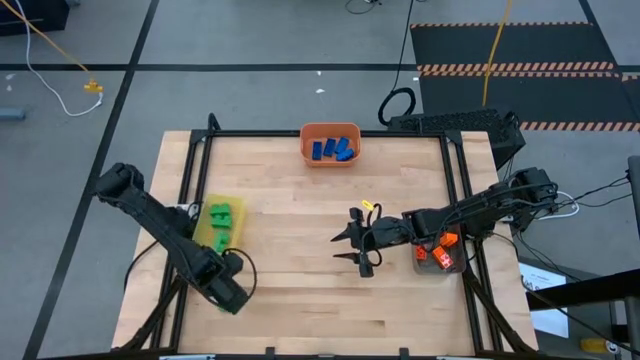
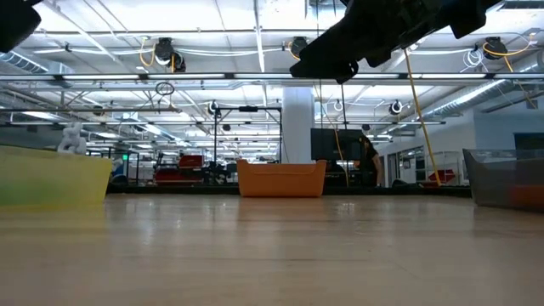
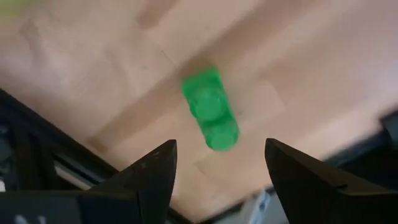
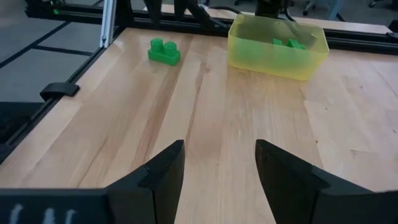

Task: Sort & place blocks by color
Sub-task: Put the green game piece into the yellow bin

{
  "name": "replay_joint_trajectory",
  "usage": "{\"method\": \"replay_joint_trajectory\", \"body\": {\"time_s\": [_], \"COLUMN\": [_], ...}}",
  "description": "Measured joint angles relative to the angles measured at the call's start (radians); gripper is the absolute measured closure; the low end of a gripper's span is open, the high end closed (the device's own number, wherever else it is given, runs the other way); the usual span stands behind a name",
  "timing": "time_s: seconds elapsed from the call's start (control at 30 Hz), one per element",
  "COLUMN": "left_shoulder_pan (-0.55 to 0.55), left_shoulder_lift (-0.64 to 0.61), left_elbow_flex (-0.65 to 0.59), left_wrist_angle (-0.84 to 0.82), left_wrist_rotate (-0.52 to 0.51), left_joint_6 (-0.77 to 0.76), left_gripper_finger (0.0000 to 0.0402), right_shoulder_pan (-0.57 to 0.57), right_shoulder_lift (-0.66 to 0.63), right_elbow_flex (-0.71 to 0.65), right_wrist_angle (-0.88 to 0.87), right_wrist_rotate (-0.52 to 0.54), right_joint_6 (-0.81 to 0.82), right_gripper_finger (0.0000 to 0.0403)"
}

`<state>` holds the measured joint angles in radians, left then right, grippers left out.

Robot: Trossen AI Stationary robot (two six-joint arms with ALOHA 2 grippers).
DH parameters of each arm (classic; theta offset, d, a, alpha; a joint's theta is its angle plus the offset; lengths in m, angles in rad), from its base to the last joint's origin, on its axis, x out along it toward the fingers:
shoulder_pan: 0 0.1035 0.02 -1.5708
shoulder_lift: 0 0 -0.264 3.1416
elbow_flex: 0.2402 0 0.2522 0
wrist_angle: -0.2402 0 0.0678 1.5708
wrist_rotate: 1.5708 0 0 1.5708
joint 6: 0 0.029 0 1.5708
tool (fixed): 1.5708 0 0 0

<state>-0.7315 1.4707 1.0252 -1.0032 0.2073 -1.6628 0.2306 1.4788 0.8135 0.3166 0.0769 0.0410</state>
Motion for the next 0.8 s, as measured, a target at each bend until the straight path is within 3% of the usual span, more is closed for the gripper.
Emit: {"method": "replay_joint_trajectory", "body": {"time_s": [0.43, 0.8], "left_shoulder_pan": [-0.005, -0.010], "left_shoulder_lift": [0.157, 0.308], "left_elbow_flex": [0.000, 0.000], "left_wrist_angle": [0.052, 0.093], "left_wrist_rotate": [0.027, 0.055], "left_joint_6": [-0.035, 0.009], "left_gripper_finger": [0.0124, 0.0122], "right_shoulder_pan": [0.000, 0.000], "right_shoulder_lift": [0.000, 0.000], "right_elbow_flex": [0.000, 0.000], "right_wrist_angle": [-0.001, -0.009], "right_wrist_rotate": [0.000, -0.001], "right_joint_6": [0.011, 0.011], "right_gripper_finger": [0.0216, 0.0216]}}
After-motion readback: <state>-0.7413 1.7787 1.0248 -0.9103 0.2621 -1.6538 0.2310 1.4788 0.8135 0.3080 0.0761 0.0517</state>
